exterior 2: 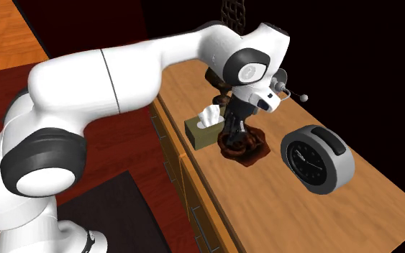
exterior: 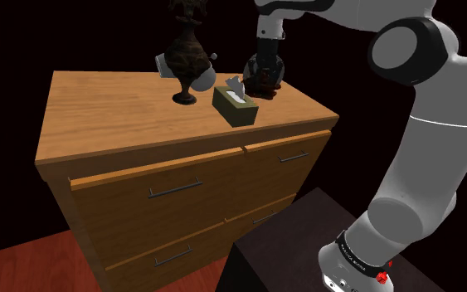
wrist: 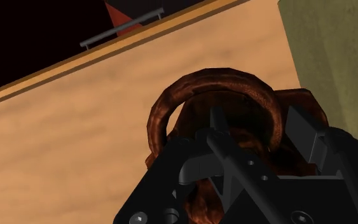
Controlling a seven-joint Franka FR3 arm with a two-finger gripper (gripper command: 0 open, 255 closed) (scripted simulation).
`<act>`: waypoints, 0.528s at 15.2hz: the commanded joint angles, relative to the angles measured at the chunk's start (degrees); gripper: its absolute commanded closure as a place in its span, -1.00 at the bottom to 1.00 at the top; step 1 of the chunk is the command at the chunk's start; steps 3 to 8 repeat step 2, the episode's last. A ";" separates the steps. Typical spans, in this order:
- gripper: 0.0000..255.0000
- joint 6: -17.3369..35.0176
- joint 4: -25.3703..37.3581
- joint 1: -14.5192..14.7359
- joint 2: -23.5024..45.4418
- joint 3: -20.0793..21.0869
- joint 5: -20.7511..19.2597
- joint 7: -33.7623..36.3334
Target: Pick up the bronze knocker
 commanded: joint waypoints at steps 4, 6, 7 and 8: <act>1.00 -0.98 1.03 -0.03 0.03 -0.02 0.00 -0.04; 1.00 -0.98 1.03 -0.03 0.03 -0.02 0.00 -0.04; 1.00 -0.98 1.03 -0.03 0.03 -0.02 0.00 -0.04; 1.00 -0.98 1.03 -0.03 0.03 -0.02 0.00 -0.04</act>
